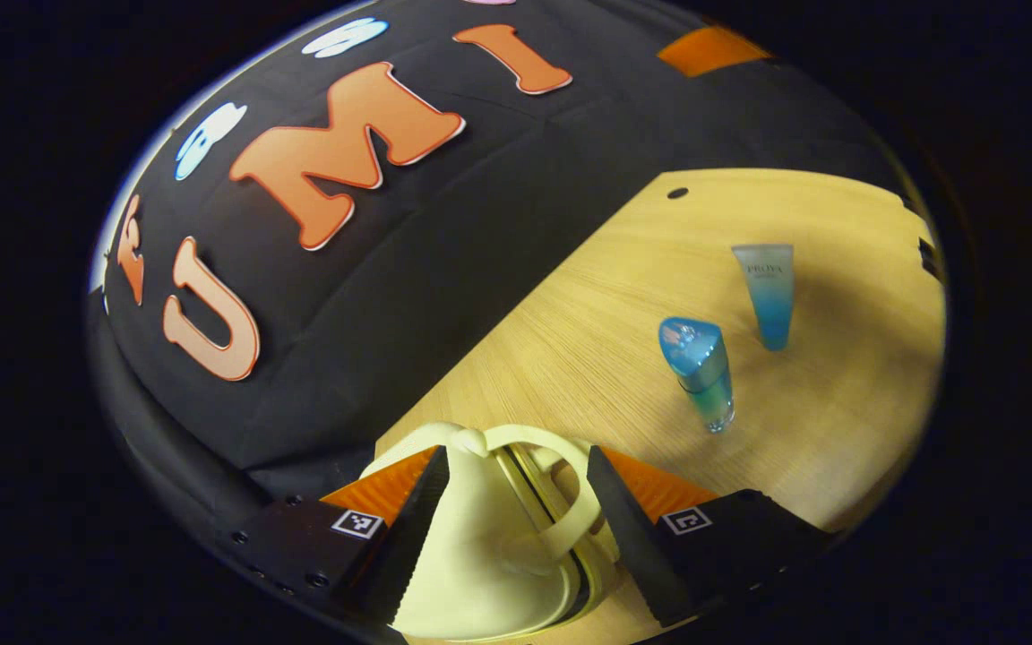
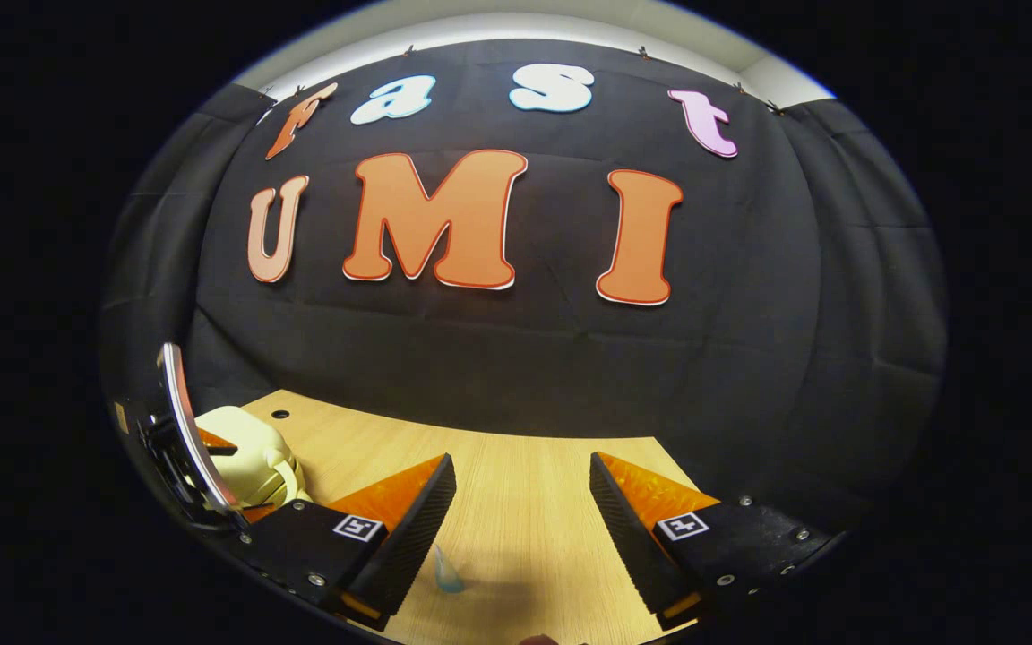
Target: First open the suitcase, pack the skin care products into it, and then close the suitcase.
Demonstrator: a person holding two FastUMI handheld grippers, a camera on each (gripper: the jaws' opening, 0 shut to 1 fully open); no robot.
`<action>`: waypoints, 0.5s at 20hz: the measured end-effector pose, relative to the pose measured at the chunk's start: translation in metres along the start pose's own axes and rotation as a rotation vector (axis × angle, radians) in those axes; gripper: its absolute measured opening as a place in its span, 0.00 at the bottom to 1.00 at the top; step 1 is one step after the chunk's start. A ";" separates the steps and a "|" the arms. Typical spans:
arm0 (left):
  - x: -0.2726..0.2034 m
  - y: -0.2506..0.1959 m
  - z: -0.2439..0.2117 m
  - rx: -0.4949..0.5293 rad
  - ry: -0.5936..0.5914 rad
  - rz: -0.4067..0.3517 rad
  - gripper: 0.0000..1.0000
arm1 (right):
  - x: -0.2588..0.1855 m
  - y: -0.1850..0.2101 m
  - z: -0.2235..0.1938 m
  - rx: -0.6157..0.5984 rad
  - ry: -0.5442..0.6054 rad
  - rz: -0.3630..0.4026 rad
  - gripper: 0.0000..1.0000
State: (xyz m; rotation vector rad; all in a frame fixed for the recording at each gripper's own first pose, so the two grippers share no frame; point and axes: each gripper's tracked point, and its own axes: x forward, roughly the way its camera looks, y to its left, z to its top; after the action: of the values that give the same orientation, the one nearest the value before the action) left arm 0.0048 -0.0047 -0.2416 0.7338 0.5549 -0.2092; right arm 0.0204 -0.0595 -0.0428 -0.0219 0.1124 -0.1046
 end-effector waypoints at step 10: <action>0.022 -0.023 -0.052 0.237 0.166 -0.002 0.83 | -0.004 -0.011 -0.012 0.015 0.017 -0.023 0.96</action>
State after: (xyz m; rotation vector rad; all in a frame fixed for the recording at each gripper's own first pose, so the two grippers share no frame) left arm -0.0065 0.0141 -0.2986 0.9865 0.6959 -0.2196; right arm 0.0144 -0.0707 -0.0535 -0.0077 0.1286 -0.1290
